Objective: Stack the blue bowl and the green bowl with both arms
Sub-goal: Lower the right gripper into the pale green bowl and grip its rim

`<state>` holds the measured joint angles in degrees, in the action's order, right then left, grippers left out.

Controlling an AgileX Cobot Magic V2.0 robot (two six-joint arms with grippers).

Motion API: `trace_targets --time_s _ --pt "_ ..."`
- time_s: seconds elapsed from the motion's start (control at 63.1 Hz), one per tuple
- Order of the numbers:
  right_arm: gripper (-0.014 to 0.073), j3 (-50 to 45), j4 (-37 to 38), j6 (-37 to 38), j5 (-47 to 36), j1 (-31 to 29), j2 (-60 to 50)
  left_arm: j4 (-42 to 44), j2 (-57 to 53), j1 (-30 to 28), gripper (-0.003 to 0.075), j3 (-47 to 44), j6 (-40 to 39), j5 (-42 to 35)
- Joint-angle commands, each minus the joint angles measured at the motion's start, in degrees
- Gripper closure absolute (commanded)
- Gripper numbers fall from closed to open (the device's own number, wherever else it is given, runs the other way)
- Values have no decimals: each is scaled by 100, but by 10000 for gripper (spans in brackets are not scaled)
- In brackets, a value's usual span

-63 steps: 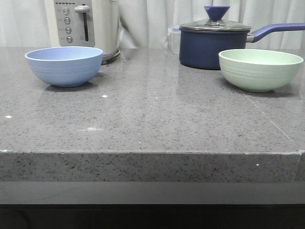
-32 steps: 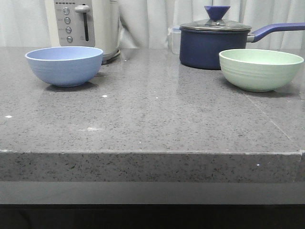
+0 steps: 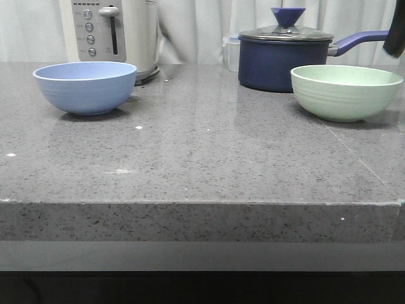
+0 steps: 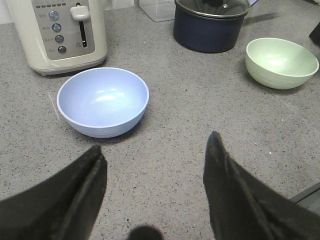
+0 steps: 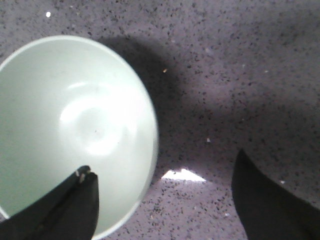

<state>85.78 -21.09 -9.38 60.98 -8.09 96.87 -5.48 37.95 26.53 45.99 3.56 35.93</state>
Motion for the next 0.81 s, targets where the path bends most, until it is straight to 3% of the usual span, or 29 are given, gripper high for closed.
trace_targets --time_s 0.0,0.174,0.428,0.792 --pt "30 205 -428 -257 -146 -37 -31 -60 32 47 302 192 10 -422" --pt "54 205 -737 -412 -235 -37 274 -60 32 47 302 192 10 -422" --pt "339 205 -732 -445 -273 -37 307 -60 32 47 302 192 10 -422" --pt "576 205 -727 -445 -273 -37 307 -60 32 47 302 192 10 -422"
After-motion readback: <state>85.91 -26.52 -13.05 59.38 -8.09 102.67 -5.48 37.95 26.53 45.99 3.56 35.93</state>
